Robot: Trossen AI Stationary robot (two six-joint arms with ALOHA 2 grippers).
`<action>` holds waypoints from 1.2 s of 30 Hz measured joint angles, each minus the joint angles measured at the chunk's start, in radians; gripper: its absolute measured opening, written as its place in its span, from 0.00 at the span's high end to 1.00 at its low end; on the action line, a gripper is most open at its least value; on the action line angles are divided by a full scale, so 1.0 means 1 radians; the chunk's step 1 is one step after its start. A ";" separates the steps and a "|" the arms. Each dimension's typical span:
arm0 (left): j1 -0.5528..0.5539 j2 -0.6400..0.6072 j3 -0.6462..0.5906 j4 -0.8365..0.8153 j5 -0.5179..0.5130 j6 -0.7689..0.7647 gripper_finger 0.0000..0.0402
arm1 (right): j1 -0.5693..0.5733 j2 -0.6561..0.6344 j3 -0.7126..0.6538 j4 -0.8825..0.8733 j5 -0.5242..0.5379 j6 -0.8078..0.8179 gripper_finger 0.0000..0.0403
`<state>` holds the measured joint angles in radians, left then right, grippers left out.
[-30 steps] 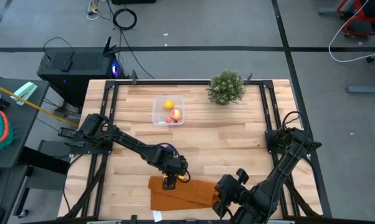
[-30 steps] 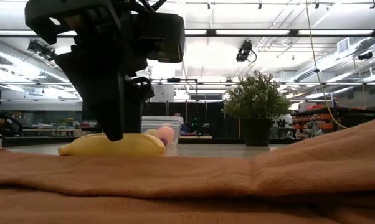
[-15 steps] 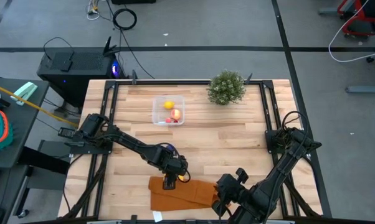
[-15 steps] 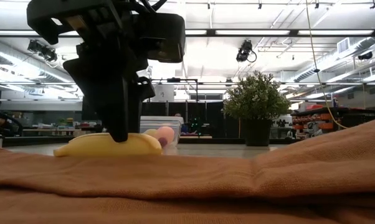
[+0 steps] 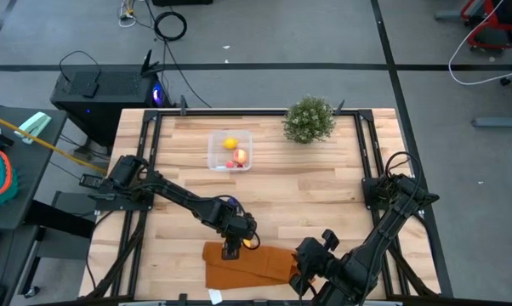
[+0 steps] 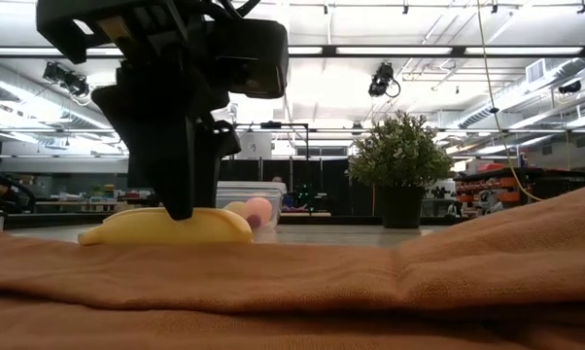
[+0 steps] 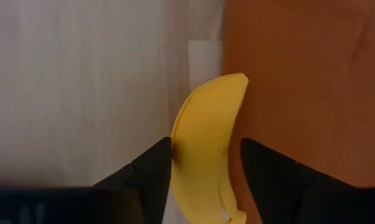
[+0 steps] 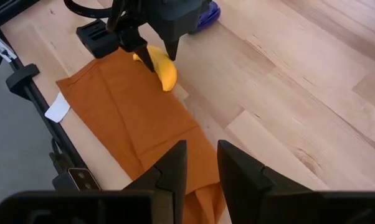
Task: Pick and placing Produce into tupperware
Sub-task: Put the banana into the container
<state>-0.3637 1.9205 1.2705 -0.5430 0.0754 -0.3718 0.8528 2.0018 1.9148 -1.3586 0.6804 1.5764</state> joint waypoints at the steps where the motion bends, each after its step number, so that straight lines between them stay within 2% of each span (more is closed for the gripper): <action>1: 0.000 0.000 0.000 0.000 0.005 0.000 0.48 | 0.000 0.000 0.000 0.000 0.000 0.000 0.76; 8: 0.000 0.005 0.000 0.000 0.025 0.001 0.35 | 0.000 0.000 0.000 0.000 0.000 0.000 0.76; 15: 0.000 0.050 0.001 -0.011 0.024 -0.002 0.33 | 0.000 0.000 0.000 -0.004 0.000 0.000 0.76; 21: 0.000 0.049 0.001 -0.010 0.004 -0.001 0.38 | 0.000 0.000 0.000 -0.006 0.000 0.001 0.76; 36: 0.003 0.049 -0.001 -0.011 0.009 0.001 0.60 | 0.000 0.000 0.000 -0.006 0.000 0.001 0.76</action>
<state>-0.3607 1.9694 1.2697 -0.5541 0.0845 -0.3709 0.8528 2.0022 1.9148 -1.3651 0.6804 1.5772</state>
